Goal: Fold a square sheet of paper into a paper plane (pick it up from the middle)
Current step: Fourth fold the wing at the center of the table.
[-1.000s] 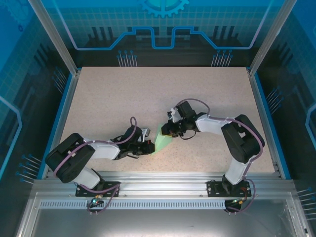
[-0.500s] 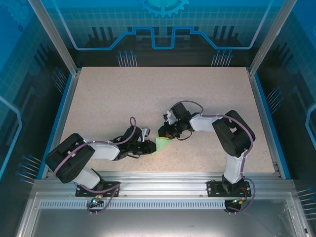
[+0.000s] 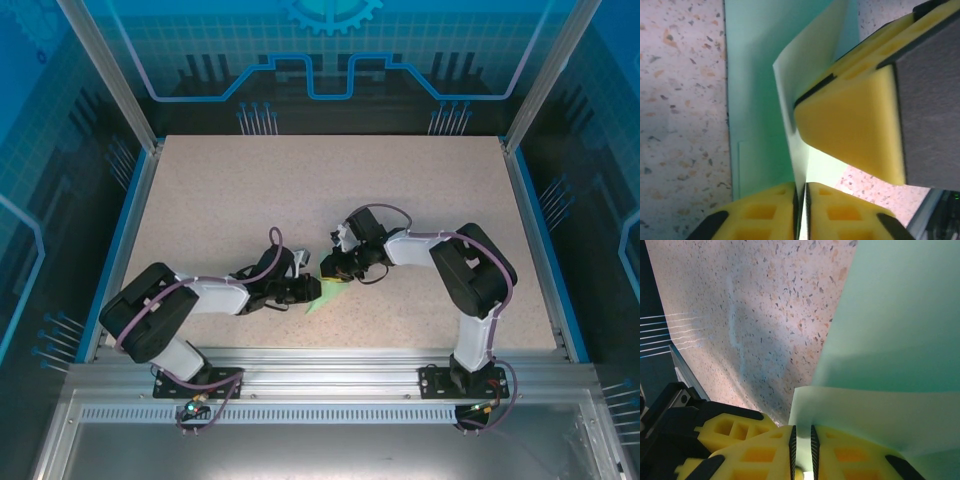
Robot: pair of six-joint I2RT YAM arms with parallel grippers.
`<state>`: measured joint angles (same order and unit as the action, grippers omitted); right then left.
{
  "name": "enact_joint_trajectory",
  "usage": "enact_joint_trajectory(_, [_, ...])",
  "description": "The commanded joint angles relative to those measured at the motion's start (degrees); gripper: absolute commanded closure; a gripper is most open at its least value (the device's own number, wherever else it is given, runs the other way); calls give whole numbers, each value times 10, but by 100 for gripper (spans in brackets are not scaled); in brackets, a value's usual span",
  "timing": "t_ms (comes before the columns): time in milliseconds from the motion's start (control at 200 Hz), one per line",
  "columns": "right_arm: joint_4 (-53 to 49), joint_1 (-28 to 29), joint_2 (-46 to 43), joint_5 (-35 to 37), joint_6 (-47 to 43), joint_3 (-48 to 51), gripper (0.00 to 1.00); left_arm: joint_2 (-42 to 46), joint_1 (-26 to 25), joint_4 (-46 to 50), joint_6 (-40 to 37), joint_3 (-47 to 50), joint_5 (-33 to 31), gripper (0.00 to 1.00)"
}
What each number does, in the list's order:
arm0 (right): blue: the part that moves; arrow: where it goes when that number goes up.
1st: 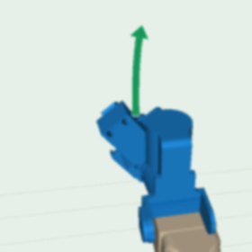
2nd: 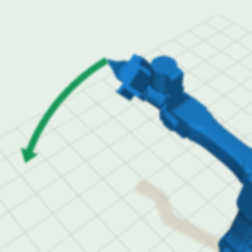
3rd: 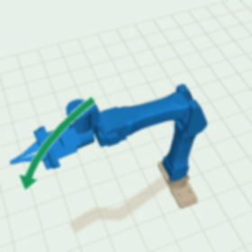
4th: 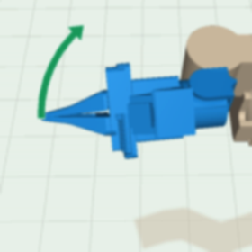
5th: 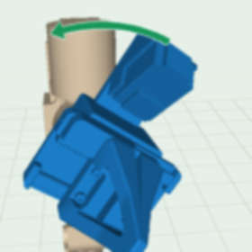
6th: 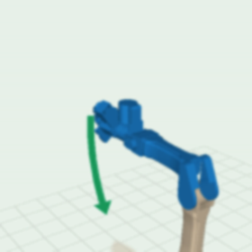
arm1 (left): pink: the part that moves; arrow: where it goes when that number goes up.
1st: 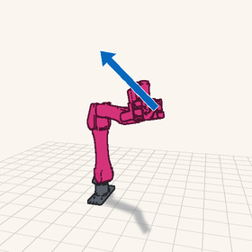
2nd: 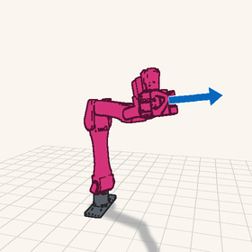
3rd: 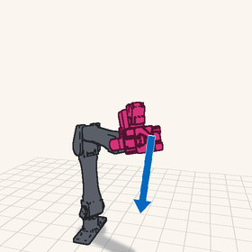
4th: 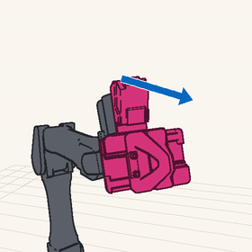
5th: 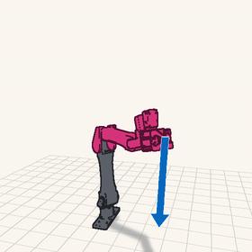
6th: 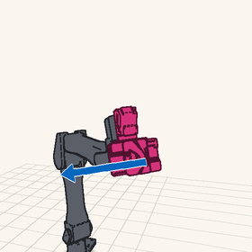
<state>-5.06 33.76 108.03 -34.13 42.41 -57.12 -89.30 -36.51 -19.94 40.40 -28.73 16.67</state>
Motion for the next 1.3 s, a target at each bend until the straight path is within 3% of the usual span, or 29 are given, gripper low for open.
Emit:
enact_joint_trajectory(0, [-11, 4, 2, -14, -9, -11, 81, -8, 4, -11, -1, 2, -20, 89])
enact_joint_trajectory(325, [-33, -17, -59, 30, -11, 8, 80, -3, 25, -18, 6, 26, -17, 95])
enact_joint_trajectory(605, [-16, 5, -34, 8, -6, -5, 80, -8, 41, -29, 5, 24, 22, 94])
enact_joint_trajectory(775, [3, 12, 0, 2, 9, -23, 80, -2, 41, -22, 3, 22, 28, 89])
enact_joint_trajectory(1035, [5, 8, 19, 7, 11, -33, 81, 37, 41, 37, -25, 24, 13, 64])
enact_joint_trajectory(1295, [5, 8, 19, 1, 10, -39, 81, 59, 41, 69, -42, 25, 17, 61])
